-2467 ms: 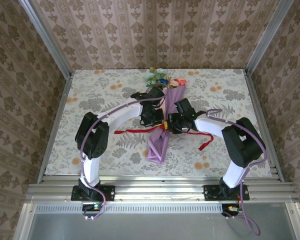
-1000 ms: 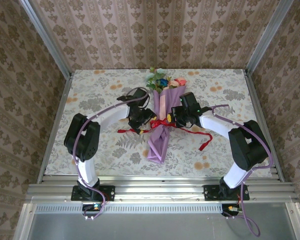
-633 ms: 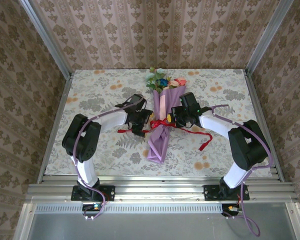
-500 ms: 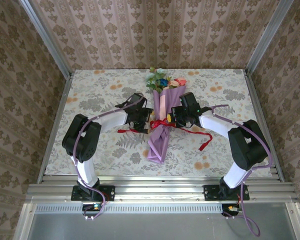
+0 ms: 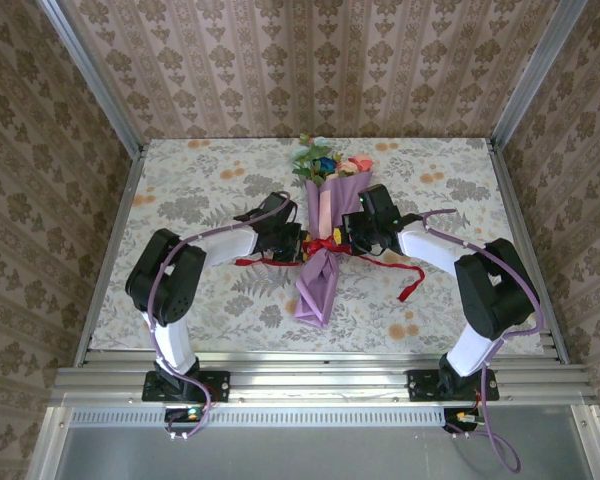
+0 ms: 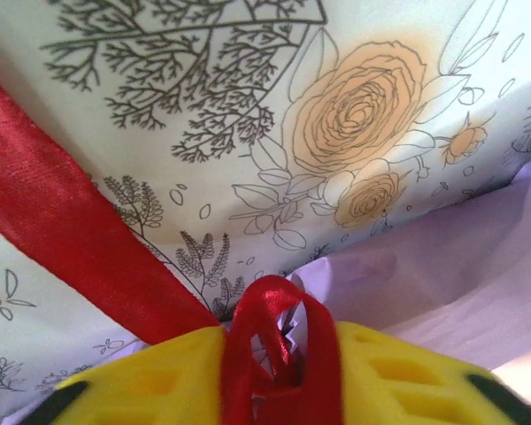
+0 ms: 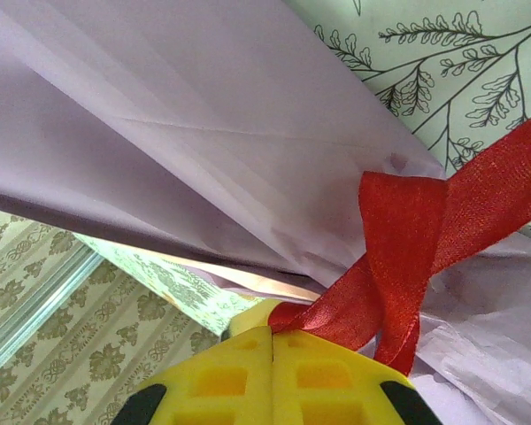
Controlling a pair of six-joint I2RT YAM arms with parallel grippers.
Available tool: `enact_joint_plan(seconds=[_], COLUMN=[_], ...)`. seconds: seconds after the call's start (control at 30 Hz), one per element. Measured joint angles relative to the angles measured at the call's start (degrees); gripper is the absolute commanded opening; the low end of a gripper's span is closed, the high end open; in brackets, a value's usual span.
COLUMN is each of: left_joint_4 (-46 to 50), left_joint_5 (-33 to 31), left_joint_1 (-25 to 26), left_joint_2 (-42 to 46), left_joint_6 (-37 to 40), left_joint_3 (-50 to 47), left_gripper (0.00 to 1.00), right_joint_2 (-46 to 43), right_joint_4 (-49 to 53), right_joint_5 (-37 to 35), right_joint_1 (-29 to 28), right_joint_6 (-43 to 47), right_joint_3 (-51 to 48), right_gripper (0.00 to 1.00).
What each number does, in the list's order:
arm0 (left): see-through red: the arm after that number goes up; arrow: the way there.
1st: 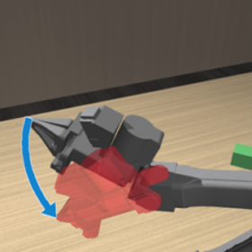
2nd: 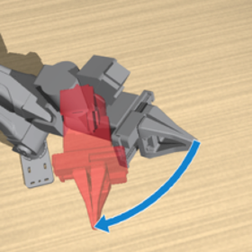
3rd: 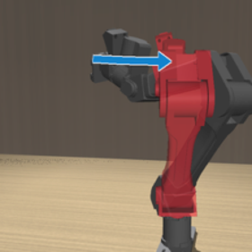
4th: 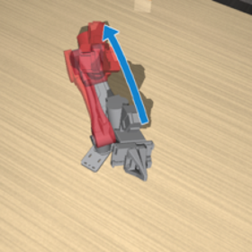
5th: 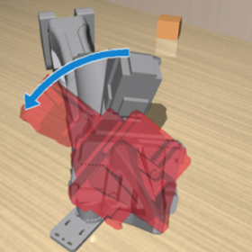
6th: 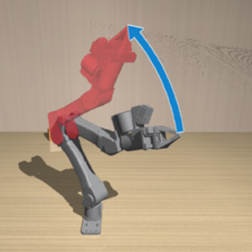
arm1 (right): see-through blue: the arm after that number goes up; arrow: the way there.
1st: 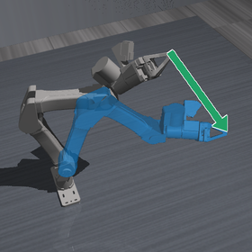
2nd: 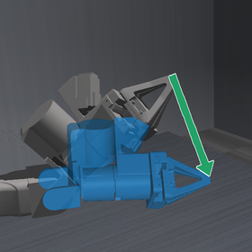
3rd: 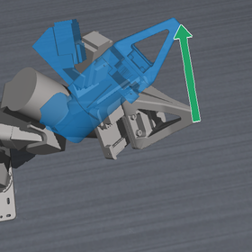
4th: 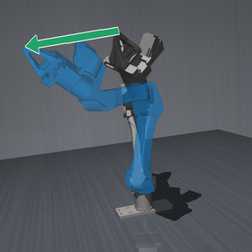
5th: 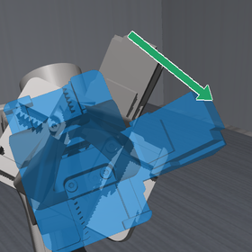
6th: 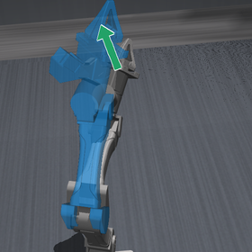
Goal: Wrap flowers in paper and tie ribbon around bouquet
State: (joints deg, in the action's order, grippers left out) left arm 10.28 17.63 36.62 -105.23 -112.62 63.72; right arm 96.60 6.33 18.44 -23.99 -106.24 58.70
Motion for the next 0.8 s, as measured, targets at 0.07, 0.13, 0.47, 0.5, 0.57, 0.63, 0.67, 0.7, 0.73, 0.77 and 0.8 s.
enact_joint_plan(seconds=[0.07,0.13,0.47,0.5,0.57,0.63,0.67,0.7,0.73,0.77,0.8], left_joint_4=[-0.13,-0.31,3.5,4.37,5.55,6.84,7.41,7.76,7.96,8.09,8.24], left_joint_5=[-0.02,-0.02,0.02,0.2,0.39,0.63,0.72,0.85,0.87,1.09,1.22], left_joint_1=[-0.02,-0.24,-2.1,-2.29,-2.6,-2.97,-2.97,-2.99,-3.02,-3.02,-3.04], left_joint_2=[0.0,0.0,0.85,1.03,1.27,1.51,1.62,1.7,1.75,1.75,1.77], left_joint_6=[-0.04,0.09,4.76,5.86,7.54,9.18,10.03,10.62,11.1,11.74,12.13], left_joint_3=[-0.13,-0.13,0.0,0.11,0.22,0.22,0.22,0.22,0.22,0.22,0.22], left_gripper=[0.08,0.0,0.0,0.0,0.0,0.0,0.0,0.0,0.0,0.0,0.0], right_joint_2=[0.0,0.0,0.0,0.0,0.0,-0.02,-0.04,-0.09,-0.15,-0.37,-0.63], right_joint_4=[0.02,0.0,-1.73,-2.19,-3.43,-4.57,-5.05,-5.4,-5.79,-6.27,-6.67], right_joint_5=[0.0,0.0,-0.02,-0.02,-0.04,-0.04,-0.04,-0.04,-0.04,-0.04,-0.07], right_joint_1=[0.0,0.0,0.74,1.03,1.81,2.67,3.13,3.65,4.04,4.55,4.96], right_joint_6=[0.0,0.0,0.42,0.72,1.11,1.29,1.29,1.31,1.31,1.31,1.33], right_joint_3=[0.0,0.0,-0.31,-0.55,-1.42,-2.64,-3.28,-3.96,-4.5,-5.18,-5.79], right_gripper=[0.0,0.0,0.0,0.0,0.0,0.0,0.0,0.0,0.0,0.0,0.0])
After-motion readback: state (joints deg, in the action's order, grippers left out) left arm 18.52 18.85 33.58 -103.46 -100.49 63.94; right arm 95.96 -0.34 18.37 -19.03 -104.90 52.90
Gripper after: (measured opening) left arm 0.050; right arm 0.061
